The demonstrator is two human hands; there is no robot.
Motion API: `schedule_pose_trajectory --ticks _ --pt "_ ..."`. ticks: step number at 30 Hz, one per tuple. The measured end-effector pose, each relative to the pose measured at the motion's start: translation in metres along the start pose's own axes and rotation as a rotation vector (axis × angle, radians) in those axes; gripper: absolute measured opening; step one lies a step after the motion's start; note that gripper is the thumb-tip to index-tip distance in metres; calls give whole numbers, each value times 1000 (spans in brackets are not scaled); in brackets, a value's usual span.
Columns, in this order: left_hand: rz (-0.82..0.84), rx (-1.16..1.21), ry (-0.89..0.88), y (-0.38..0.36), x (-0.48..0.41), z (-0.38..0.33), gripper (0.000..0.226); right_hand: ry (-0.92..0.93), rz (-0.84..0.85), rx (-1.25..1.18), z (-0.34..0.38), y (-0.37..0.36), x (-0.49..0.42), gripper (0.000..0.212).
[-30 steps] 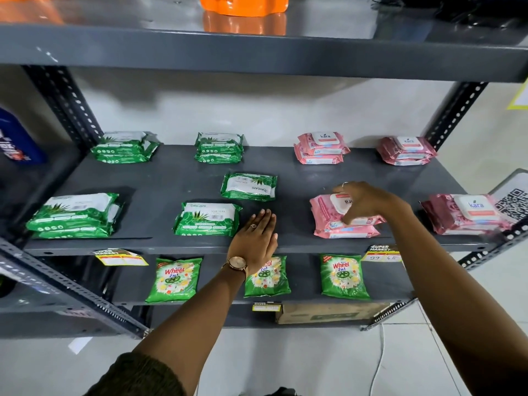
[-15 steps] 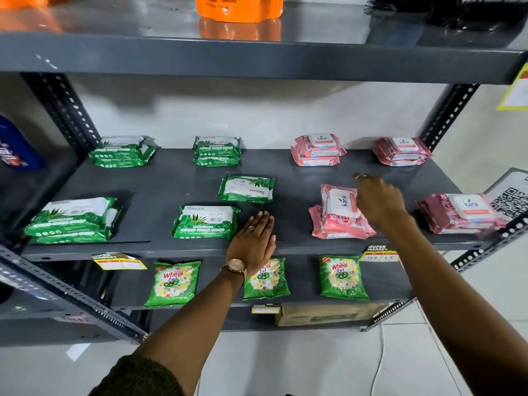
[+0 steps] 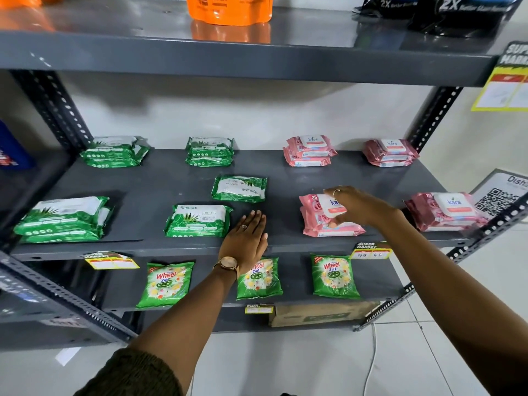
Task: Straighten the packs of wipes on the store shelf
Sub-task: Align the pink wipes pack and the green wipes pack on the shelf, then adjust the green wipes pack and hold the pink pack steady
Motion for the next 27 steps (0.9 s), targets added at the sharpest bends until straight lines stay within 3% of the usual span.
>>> schedule_pose_trajectory --ticks 14,17,22,27 --pt "32 47 19 -2 0 1 60 -54 -12 100 7 -3 7 84" --pt "90 109 23 3 -6 2 54 -20 -143 68 28 7 14 83" --pt "-11 31 -125 54 -30 25 56 62 -295 -119 107 -12 -3 63" --pt "248 26 139 61 -75 88 71 -115 -147 -231 128 -70 -48 69"
Point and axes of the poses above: each hand's wrist, its own x-axis away from the middle knuckle, its own y-axis out of the back of the hand, z = x × y, the point moved 7 cm from there along -x, towards the middle knuckle, and after that the axes turned 11 degrees about x, right-handed, at the moved point
